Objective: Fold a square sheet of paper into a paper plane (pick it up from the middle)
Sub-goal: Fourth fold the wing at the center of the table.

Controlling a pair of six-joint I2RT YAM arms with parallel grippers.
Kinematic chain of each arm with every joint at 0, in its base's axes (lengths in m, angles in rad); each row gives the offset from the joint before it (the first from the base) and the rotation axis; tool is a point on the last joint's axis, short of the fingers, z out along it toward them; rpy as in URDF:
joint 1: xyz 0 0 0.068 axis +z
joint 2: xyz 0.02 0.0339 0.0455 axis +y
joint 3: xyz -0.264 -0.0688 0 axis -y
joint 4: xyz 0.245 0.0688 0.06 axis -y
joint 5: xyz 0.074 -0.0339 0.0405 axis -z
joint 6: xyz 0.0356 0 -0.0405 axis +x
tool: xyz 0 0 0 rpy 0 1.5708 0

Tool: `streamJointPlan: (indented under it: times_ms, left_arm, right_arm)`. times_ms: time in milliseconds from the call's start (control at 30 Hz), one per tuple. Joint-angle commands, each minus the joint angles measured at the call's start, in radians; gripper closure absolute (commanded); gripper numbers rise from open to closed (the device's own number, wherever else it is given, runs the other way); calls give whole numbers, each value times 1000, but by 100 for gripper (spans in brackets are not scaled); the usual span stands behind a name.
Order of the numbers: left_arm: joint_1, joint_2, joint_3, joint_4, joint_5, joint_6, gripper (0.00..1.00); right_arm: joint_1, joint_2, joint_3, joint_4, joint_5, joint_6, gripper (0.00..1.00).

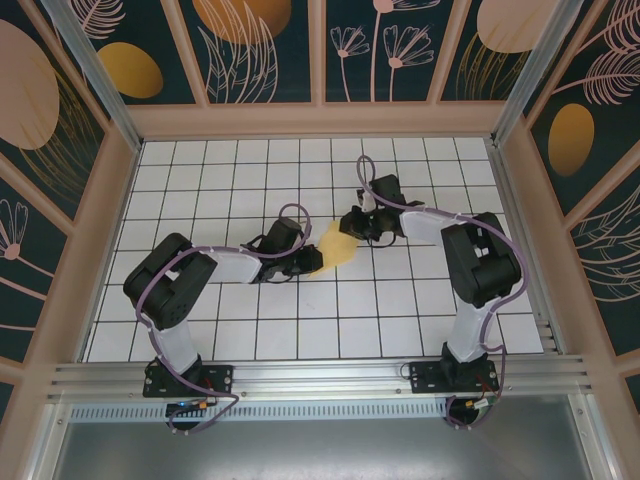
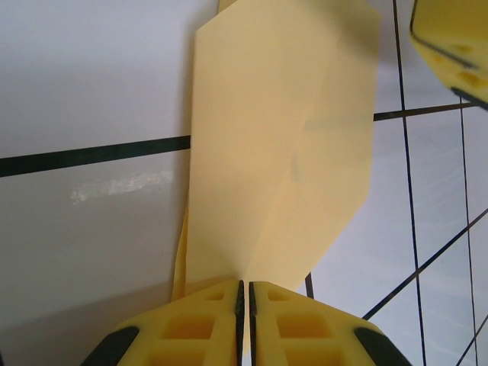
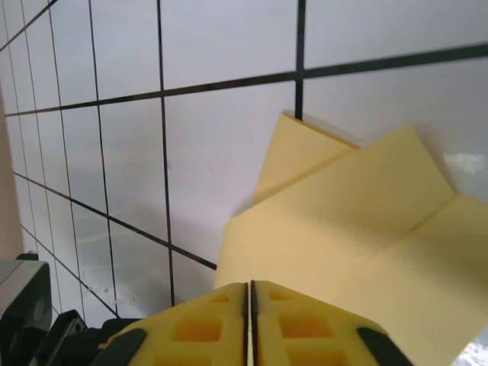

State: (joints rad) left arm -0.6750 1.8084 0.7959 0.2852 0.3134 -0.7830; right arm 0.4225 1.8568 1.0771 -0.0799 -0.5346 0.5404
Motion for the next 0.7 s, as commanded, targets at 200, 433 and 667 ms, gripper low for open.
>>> streamJointPlan:
  times_ms: [200,433,667]
  left_arm:
    - [4,-62,-46,54,6,43,81]
    - [20,-88,-77,163,18,38,77]
    - [48,-166,-119,268,4,25,69]
  right_arm:
    - [6,32,-42,-36,-3,57,77]
    - [1,74,3,-75,-7,-11,75]
    - [-23,112,67,-85,2,-89,75]
